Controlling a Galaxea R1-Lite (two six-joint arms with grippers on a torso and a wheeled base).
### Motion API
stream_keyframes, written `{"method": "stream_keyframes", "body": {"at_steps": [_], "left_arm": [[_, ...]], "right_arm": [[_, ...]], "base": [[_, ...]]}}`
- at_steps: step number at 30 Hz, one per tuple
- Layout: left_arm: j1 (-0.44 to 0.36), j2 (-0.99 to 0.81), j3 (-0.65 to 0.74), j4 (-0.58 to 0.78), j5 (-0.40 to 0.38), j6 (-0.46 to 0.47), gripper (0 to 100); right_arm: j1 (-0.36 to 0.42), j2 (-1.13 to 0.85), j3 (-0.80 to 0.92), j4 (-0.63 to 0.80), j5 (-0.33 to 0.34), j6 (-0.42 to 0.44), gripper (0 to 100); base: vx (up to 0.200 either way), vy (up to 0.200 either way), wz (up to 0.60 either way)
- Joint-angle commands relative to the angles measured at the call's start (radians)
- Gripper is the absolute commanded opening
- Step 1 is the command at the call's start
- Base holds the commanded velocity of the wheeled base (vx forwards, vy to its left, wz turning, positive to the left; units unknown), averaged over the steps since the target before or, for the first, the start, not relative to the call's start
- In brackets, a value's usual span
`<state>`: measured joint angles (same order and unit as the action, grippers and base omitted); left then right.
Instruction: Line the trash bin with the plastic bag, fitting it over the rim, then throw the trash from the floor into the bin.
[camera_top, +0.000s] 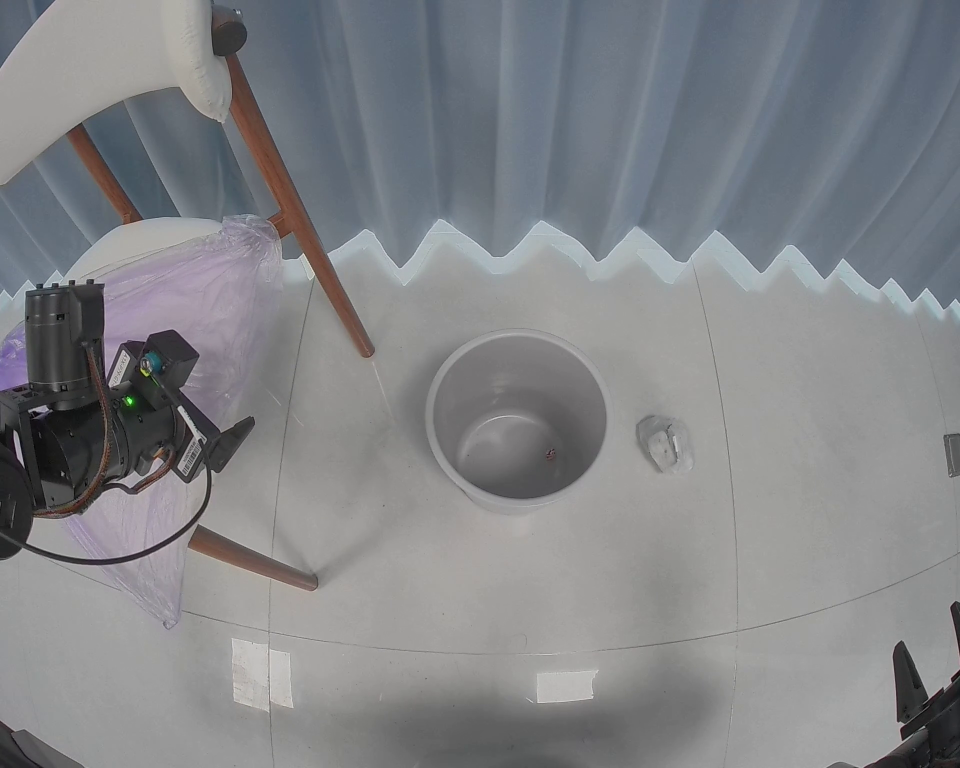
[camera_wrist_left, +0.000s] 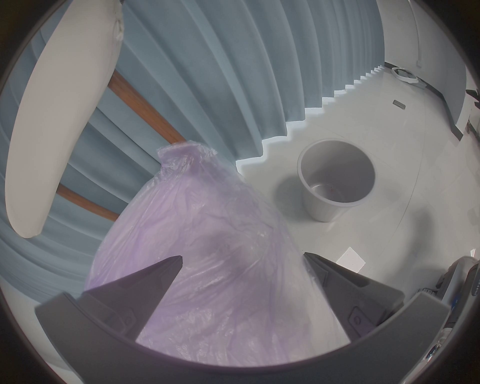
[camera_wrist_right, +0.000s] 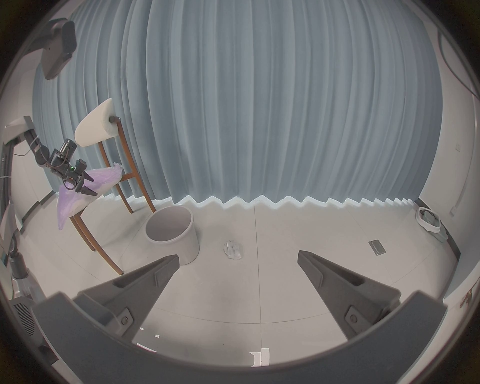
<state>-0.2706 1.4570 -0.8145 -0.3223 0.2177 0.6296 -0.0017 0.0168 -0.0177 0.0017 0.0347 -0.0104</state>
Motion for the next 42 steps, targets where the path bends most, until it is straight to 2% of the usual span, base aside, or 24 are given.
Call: {"method": "stream_keyframes", "body": {"at_steps": [1,2,13,18,21,24,28,31,32,33,34,37,42], "left_arm": [[0.018,-0.001,0.008,0.000,0.000,0.001,100],[0.027,-0.001,0.014,-0.001,0.000,0.007,0],[0.064,-0.010,0.044,-0.003,-0.004,0.009,0],[0.065,-0.121,0.023,0.008,-0.029,-0.037,0],[0.064,-0.153,0.005,0.006,-0.109,-0.165,0],[0.064,-0.176,-0.008,0.002,-0.228,-0.275,0],[0.048,-0.218,-0.008,0.006,-0.351,-0.370,0],[0.001,-0.225,-0.009,0.005,-0.397,-0.429,0],[-0.047,-0.228,-0.023,0.002,-0.408,-0.479,0],[-0.051,-0.228,-0.025,0.002,-0.408,-0.485,0],[-0.125,-0.230,-0.048,0.002,-0.406,-0.550,0],[-0.222,-0.225,-0.088,0.005,-0.397,-0.634,0],[-0.317,-0.185,-0.144,0.002,-0.397,-0.708,0]], "right_arm": [[0.000,-0.017,0.015,0.000,0.001,0.000,100],[0.000,-0.017,0.015,0.000,0.001,0.000,100],[0.000,-0.017,0.015,0.000,0.001,0.000,100],[0.000,-0.017,0.015,0.000,0.001,0.000,100],[0.000,-0.017,0.015,0.000,0.001,0.000,100],[0.000,-0.017,0.015,0.000,0.001,0.000,100],[0.000,-0.017,0.015,0.000,0.001,0.000,100],[0.000,-0.017,0.015,0.000,0.001,0.000,100],[0.000,-0.017,0.015,0.000,0.001,0.000,100],[0.000,-0.017,0.015,0.000,0.001,0.000,100],[0.000,-0.017,0.015,0.000,0.001,0.000,100],[0.000,-0.017,0.015,0.000,0.001,0.000,100],[0.000,-0.017,0.015,0.000,0.001,0.000,100]], "base": [[0.000,0.000,0.00],[0.000,0.000,0.00],[0.000,0.000,0.00],[0.000,0.000,0.00],[0.000,0.000,0.00],[0.000,0.000,0.00],[0.000,0.000,0.00],[0.000,0.000,0.00],[0.000,0.000,0.00],[0.000,0.000,0.00],[0.000,0.000,0.00],[0.000,0.000,0.00],[0.000,0.000,0.00]]}}
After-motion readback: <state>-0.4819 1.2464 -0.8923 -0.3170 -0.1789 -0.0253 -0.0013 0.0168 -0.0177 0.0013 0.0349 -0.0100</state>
